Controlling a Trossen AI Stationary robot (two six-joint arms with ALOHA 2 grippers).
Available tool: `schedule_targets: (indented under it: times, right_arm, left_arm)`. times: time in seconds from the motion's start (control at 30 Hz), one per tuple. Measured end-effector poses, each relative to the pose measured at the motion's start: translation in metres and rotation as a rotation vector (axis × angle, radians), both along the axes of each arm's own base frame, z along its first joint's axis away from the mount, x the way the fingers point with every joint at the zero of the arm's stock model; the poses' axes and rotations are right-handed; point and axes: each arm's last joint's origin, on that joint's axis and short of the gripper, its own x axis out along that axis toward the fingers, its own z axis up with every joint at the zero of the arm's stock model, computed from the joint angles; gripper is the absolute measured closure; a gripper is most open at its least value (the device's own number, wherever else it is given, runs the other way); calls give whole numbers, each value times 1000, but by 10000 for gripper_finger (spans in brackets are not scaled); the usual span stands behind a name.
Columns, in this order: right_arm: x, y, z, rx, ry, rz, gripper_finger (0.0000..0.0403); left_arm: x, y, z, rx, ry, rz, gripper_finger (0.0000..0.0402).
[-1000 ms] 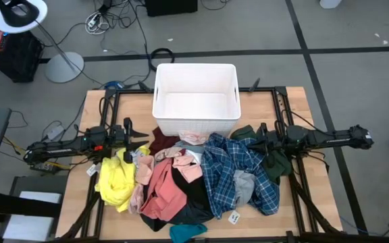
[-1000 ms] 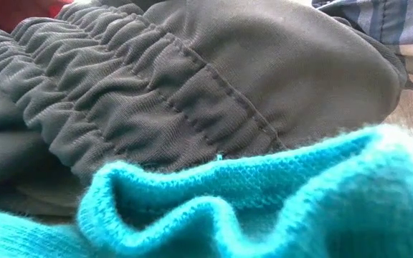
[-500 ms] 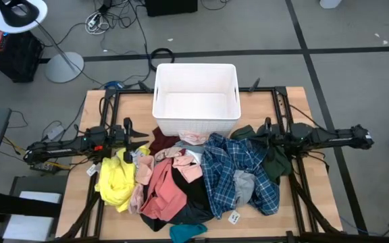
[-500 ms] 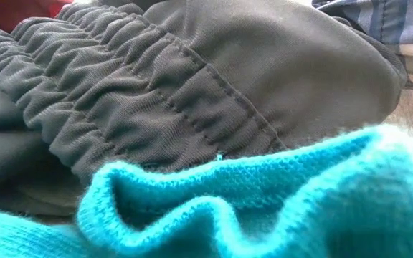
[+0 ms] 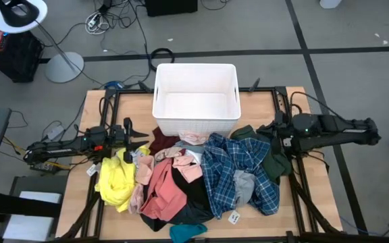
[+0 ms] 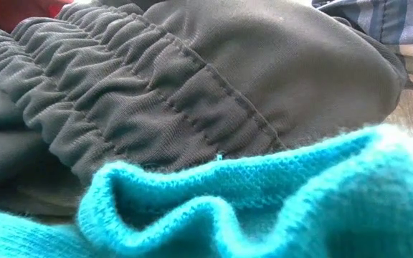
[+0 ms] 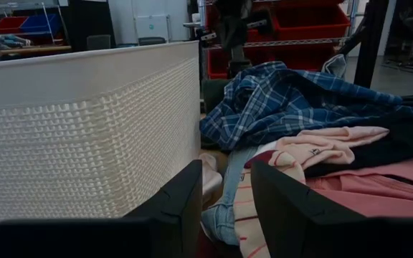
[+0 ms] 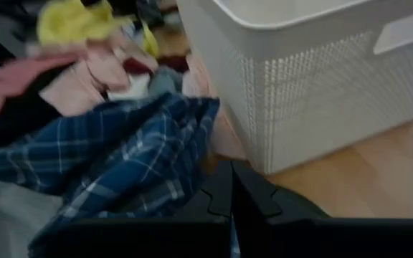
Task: Sort clothes
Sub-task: Put the blue pajamas into the white laundry bin
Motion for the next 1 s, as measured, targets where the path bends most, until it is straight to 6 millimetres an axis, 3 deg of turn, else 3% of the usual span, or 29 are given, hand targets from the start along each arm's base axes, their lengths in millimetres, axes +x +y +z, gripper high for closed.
schedule_targets:
  times: [0.5,0.77,1.0]
  right_arm:
    - [58,11,42,-29,250,184,394]
    - [88,12,44,-97,337,211,384]
    - [115,11,31,-92,434,181,314]
  left_arm:
    - [0,0,0,6,1,0,275]
    - [0,0,0,7,2,0,275]
    - [0,0,0,7,4,0,275]
